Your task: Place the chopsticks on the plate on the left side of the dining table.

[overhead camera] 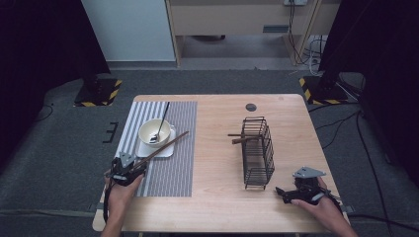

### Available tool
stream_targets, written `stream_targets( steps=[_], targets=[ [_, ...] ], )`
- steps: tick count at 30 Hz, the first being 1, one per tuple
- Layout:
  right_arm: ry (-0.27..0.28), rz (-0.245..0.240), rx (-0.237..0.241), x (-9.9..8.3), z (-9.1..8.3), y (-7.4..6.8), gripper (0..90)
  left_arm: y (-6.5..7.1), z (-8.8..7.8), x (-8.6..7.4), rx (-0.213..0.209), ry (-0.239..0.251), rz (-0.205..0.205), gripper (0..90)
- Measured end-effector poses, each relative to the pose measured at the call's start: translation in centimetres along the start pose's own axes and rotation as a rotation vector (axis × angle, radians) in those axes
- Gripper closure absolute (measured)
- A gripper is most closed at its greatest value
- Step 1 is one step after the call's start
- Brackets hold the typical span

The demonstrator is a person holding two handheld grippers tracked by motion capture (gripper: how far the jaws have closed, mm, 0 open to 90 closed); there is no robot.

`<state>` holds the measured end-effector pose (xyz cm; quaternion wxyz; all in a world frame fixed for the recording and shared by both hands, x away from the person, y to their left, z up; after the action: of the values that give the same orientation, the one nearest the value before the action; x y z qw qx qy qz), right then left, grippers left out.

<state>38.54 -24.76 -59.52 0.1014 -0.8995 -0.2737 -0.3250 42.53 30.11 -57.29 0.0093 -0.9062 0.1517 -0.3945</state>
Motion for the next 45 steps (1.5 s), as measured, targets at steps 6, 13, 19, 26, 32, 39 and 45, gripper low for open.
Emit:
stream_targets(
  steps=[6,13,19,26,32,39,45],
  targets=[
    [0.000,0.000,0.000,0.0,0.0,0.0,0.2,-0.5,-0.1,-0.7,-0.012,-0.006,-0.016,36.2],
    [0.000,0.000,0.000,0.0,0.0,0.0,0.2,-1.3,0.4,-0.4,0.009,-0.012,-0.034,37.9],
    [0.000,0.000,0.000,0.0,0.0,0.0,0.2,-2.1,0.8,-0.4,0.017,-0.013,-0.052,37.5],
    [0.000,0.000,0.000,0.0,0.0,0.0,0.2,-2.1,0.6,-0.2,0.012,0.000,-0.047,35.1],
    [0.000,0.000,0.000,0.0,0.0,0.0,0.2,-2.3,0.3,-0.3,0.007,0.006,-0.045,36.1],
    [0.000,0.000,0.000,0.0,0.0,0.0,0.2,-3.1,0.9,0.2,0.044,0.003,-0.051,39.1],
    [0.000,0.000,0.000,0.0,0.0,0.0,0.2,-3.4,0.6,-0.1,0.083,0.005,-0.041,36.1]
  ],
)
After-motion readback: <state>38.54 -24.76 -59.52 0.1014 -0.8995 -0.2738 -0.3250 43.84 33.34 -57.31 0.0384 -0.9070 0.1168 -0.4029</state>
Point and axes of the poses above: each handheld gripper's, and its own axes: z roughly forward along the jaws, x roughly out of its top, y roughly to its right, the point moved 8 cm from there along z, roughly forward along the jaws, and after that the axes turned 5 degrees about -y, right-handed, at the moved point
